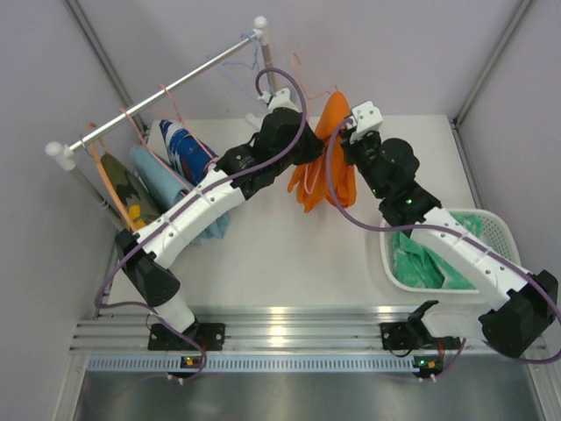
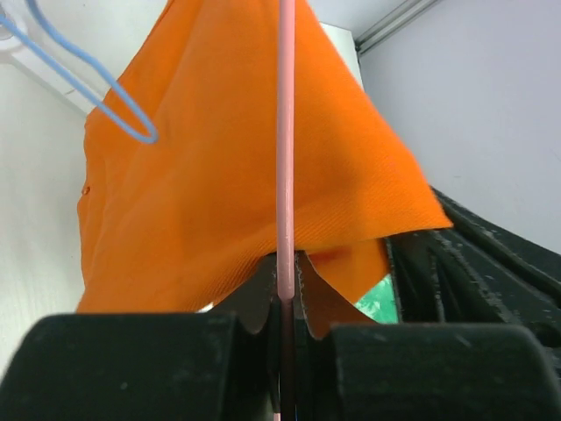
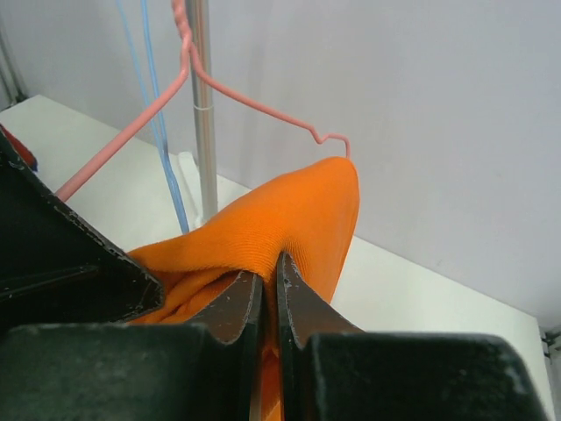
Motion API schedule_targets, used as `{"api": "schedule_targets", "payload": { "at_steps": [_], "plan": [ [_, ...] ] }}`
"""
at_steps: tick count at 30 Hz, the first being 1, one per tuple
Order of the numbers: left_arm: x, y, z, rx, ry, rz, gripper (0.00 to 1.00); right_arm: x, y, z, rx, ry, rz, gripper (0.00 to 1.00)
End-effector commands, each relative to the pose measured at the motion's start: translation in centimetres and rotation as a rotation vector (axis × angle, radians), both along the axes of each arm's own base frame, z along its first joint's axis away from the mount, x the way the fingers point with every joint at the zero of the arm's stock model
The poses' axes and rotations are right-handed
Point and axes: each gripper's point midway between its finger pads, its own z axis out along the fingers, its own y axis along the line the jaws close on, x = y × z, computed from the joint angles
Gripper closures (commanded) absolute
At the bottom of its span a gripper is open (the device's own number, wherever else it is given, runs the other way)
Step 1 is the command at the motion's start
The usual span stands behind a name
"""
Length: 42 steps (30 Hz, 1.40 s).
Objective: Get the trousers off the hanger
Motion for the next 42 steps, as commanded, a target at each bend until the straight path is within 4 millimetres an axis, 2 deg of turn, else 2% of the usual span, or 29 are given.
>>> {"api": "schedule_targets", "payload": {
  "at_steps": [1, 3, 4, 8, 14, 16, 18, 23, 28, 34, 42],
  "plan": [
    [0.8, 1.7, 3.3, -0.093, -0.07, 0.055, 1.0, -3.1, -4.6, 14.4, 0.211, -0.362, -0.098, 1.0],
    [1.0, 2.0, 1.8, -0.084, -0.038, 0.055, 1.0, -3.6, -5.3, 16.5, 0.216, -0.406, -0.118, 1.0],
    [0.9, 1.9, 1.8, -0.088, -0.037, 0.052, 1.0, -3.7, -5.3, 16.5, 0.209, -0.408, -0.121, 1.0],
    [0.9, 2.4, 0.7, -0.074, -0.022, 0.051, 1.0, -4.4, -6.1, 19.4, 0.218, -0.463, -0.14, 1.0],
    [0.6, 2.4, -0.7, -0.056, -0.006, 0.035, 1.0, -5.2, -6.3, 21.7, 0.213, -0.486, -0.124, 1.0],
    [0.6, 2.3, -1.0, -0.05, -0.005, 0.021, 1.0, -5.7, -6.9, 23.1, 0.218, -0.506, -0.135, 1.0],
    [0.4, 2.0, -1.6, -0.045, 0.001, 0.003, 1.0, -5.9, -7.2, 23.6, 0.21, -0.505, -0.149, 1.0],
    [-0.1, 1.6, -3.4, -0.014, 0.023, -0.04, 1.0, -7.4, -10.2, 26.1, 0.219, -0.559, -0.256, 1.0],
    [-1.0, 1.0, -5.4, 0.032, 0.051, -0.117, 1.0, -9.5, -14.0, 27.5, 0.233, -0.6, -0.397, 1.0],
    [-1.3, 0.9, -6.5, 0.071, 0.053, -0.156, 1.0, -12.2, -17.2, 28.4, 0.251, -0.634, -0.483, 1.0],
    [-1.7, 0.1, -7.3, 0.142, 0.011, -0.265, 1.0, -15.2, -21.0, 27.8, 0.247, -0.618, -0.601, 1.0]
  ]
}}
